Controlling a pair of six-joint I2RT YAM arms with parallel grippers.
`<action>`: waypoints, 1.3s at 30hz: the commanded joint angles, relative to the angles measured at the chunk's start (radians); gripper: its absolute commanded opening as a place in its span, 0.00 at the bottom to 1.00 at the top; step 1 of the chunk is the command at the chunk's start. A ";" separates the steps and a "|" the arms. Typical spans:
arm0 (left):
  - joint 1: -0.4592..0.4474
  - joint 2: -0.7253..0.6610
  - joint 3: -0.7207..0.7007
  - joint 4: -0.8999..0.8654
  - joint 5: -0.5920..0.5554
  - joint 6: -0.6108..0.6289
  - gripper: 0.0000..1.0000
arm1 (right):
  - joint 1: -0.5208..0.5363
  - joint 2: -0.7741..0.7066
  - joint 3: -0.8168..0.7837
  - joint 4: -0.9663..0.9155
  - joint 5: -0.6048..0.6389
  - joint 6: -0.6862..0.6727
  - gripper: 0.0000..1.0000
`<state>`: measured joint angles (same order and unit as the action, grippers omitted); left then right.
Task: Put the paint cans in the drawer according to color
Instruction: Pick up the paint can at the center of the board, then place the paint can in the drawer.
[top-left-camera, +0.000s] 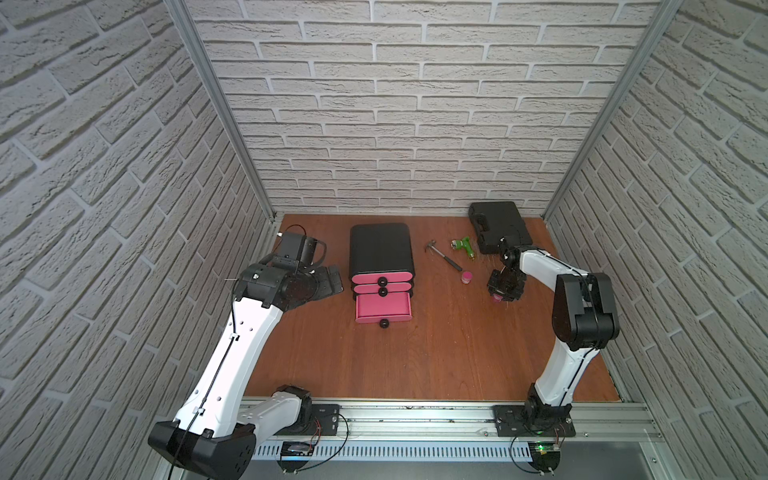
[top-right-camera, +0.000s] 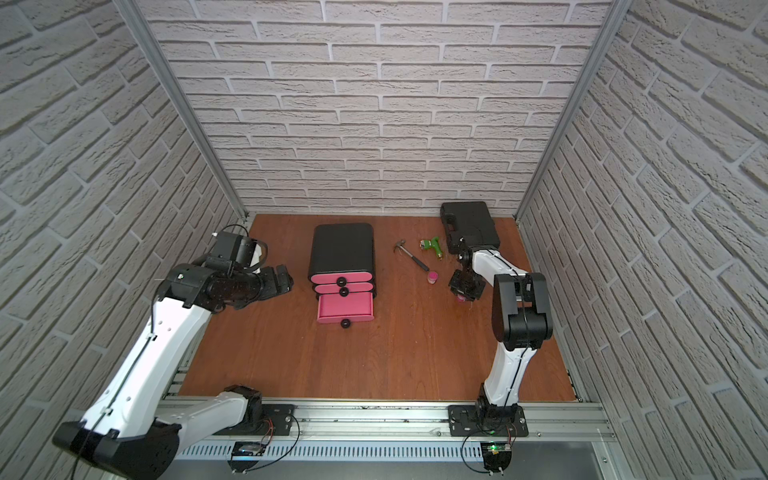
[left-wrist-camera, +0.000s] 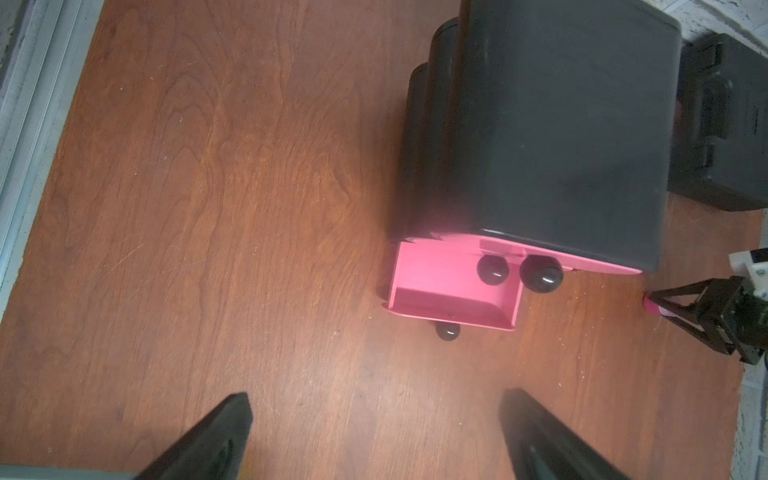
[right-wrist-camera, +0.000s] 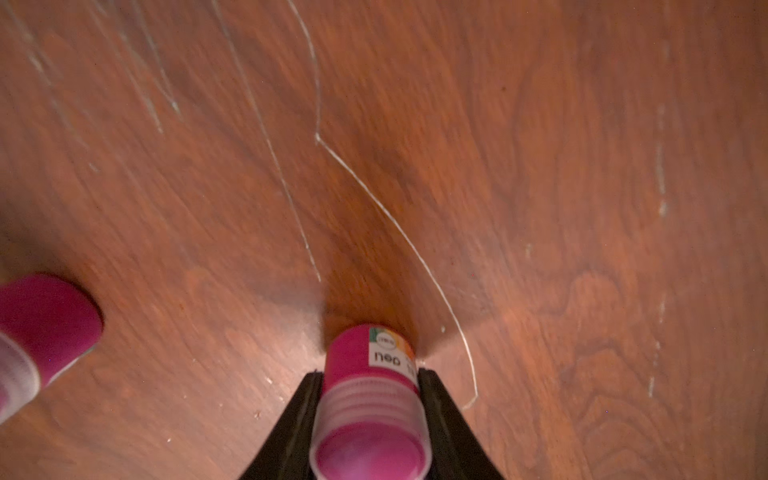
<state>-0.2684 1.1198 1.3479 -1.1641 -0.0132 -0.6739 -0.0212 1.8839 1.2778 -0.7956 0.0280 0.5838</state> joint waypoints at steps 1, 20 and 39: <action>0.008 -0.004 -0.019 0.011 0.002 0.003 0.98 | 0.014 -0.072 -0.020 0.004 -0.007 -0.056 0.28; 0.226 0.022 -0.137 0.110 0.214 0.013 0.98 | 0.544 -0.393 -0.148 0.089 0.017 0.014 0.24; 0.225 -0.069 -0.245 0.097 0.246 -0.034 0.99 | 0.916 -0.199 -0.078 0.421 0.220 0.020 0.24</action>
<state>-0.0460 1.0698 1.1172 -1.0664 0.2241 -0.6983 0.8837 1.6646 1.1641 -0.4637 0.1986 0.5987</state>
